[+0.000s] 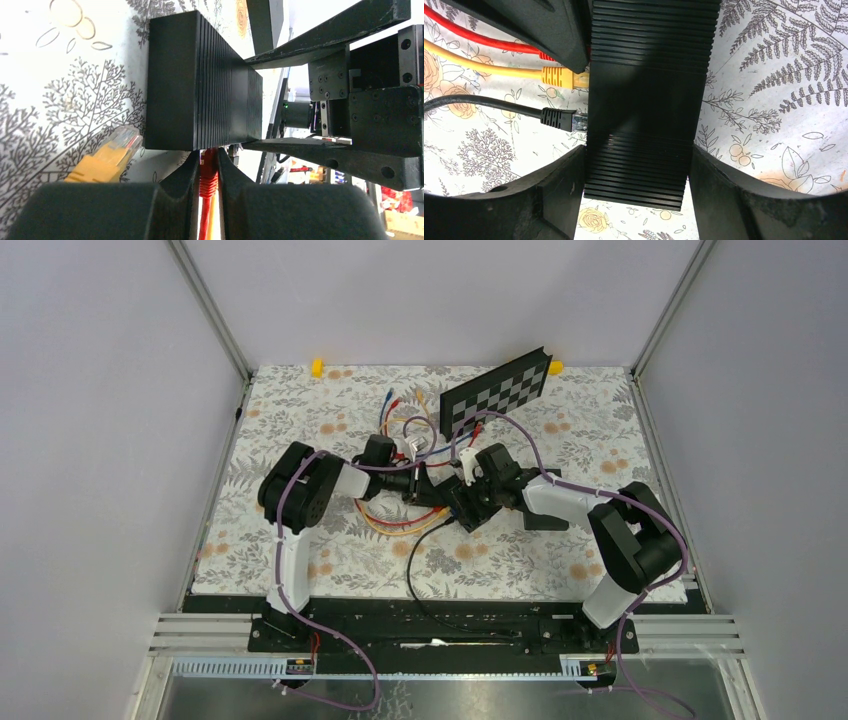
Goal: Pull the plug from the switch port
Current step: Pull the connector from the switch port.
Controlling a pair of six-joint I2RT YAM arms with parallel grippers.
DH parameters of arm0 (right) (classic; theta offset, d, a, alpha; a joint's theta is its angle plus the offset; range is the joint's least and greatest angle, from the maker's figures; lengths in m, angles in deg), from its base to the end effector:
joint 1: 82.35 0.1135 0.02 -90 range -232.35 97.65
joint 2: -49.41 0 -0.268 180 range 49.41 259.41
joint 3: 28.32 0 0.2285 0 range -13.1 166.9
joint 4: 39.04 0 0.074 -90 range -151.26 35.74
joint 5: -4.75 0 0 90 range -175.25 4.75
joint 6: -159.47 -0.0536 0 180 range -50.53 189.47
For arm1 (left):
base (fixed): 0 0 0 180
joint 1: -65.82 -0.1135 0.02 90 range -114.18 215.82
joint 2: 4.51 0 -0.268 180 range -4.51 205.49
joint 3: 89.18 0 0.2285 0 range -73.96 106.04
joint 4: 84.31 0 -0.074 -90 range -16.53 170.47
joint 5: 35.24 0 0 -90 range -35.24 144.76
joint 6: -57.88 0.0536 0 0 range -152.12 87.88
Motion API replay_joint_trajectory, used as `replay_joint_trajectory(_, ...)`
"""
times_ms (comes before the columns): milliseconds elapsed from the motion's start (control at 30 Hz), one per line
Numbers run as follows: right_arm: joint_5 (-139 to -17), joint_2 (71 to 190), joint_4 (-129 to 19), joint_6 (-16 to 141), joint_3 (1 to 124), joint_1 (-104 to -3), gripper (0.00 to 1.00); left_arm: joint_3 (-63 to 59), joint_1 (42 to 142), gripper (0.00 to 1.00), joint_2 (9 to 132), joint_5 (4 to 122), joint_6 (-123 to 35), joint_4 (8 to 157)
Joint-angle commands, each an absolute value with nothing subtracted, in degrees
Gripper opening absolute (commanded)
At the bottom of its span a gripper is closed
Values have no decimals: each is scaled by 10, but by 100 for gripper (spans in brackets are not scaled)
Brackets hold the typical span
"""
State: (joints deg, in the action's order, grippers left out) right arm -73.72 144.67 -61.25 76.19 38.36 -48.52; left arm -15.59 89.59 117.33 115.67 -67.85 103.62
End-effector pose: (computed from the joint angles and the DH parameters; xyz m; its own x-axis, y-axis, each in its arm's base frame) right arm 0.2642 0.1900 0.1730 -0.5631 -0.5154 -0.6459 -0.7213 0.6880 0.0798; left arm 0.3379 -0.2000 0.1060 -0.9512 0.1087 -0.2887 0.3083 0.2955 -0.9042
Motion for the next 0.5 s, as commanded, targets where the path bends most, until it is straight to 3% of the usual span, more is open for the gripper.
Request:
replay_joint_trajectory(0, -787, 1427, -594, 736, 395, -492, 0, -196, 888, 0, 1154, 1146, -764, 1131)
replay_joint_trajectory(267, -809, 1431, -595, 734, 399, -494, 0, -241, 900, 0, 1180, 1154, -874, 1270)
replay_joint_trajectory(467, -784, 1420, -591, 762, 396, -508, 0, -227, 895, 0, 1162, 1160, -811, 1206)
